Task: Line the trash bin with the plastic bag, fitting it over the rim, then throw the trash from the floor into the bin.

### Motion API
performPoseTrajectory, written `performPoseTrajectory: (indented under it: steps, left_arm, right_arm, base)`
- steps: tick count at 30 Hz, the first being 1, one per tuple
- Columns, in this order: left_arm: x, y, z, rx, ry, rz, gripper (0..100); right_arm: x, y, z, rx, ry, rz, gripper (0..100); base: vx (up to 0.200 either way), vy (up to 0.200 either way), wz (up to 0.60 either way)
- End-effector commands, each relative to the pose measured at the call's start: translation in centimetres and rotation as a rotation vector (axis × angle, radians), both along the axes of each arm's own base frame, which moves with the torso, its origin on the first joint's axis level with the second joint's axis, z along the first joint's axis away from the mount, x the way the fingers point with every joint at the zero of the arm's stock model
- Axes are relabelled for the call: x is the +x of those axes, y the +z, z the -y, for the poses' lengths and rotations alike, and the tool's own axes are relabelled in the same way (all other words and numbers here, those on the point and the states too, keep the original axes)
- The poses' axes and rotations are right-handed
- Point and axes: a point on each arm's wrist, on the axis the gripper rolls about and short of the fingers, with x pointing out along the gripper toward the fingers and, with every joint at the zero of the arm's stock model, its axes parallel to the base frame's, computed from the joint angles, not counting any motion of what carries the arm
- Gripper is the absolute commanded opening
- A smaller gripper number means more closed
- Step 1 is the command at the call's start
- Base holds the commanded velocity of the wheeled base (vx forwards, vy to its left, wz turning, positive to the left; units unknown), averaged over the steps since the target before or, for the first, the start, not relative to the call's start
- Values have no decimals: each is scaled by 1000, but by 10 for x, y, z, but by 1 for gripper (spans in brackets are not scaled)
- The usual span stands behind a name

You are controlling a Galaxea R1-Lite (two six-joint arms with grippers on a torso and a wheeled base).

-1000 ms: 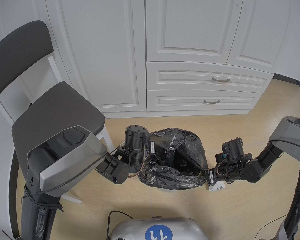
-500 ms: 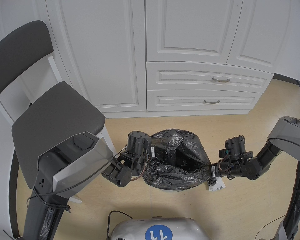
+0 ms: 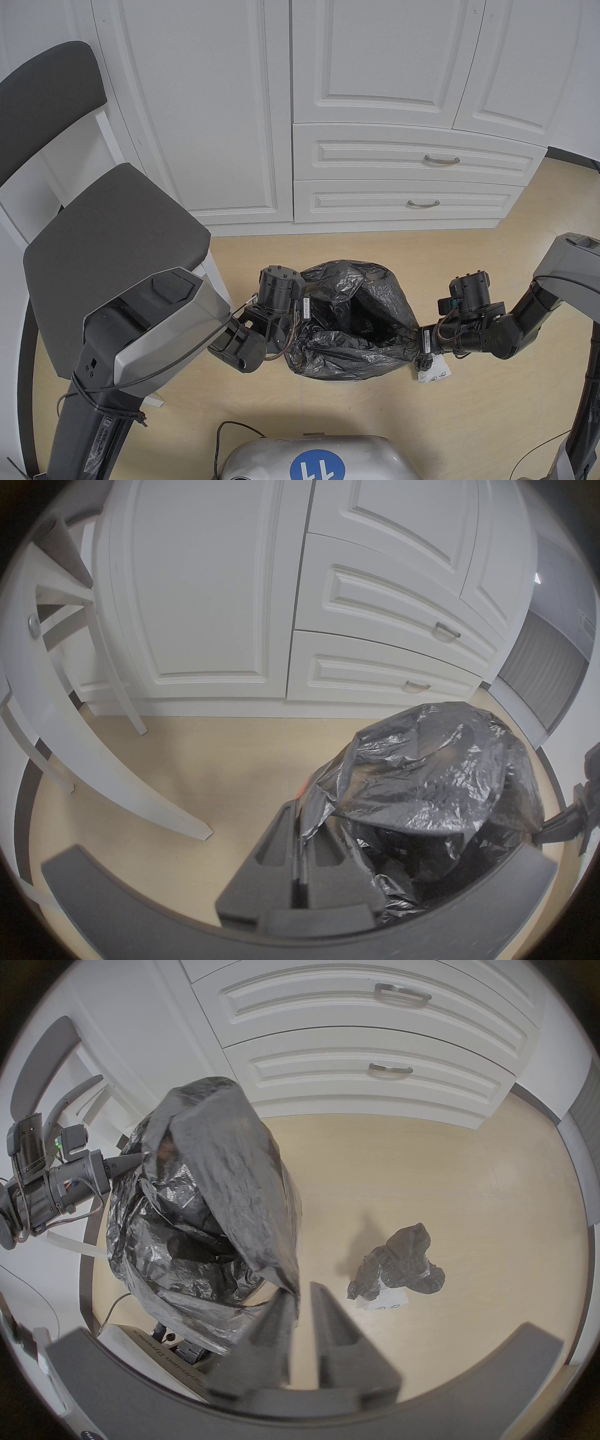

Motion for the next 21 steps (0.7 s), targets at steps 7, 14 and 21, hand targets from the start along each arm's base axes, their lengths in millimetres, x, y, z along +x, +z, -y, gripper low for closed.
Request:
performPoseTrajectory:
  steps: [7, 14, 21]
  left_arm:
    - [-16, 49, 0, -49, -18, 65, 100]
    - [-18, 38, -7, -57, -8, 75, 100]
    - [-14, 28, -13, -47, 7, 63, 100]
  right_arm:
    - [-10, 39, 0, 40, 0, 98, 100]
    - [20, 11, -21, 115, -87, 133, 100]
    - [48, -11, -28, 89, -201, 175, 100]
  base:
    - [0, 0, 0]
    - [0, 0, 0]
    - [0, 0, 0]
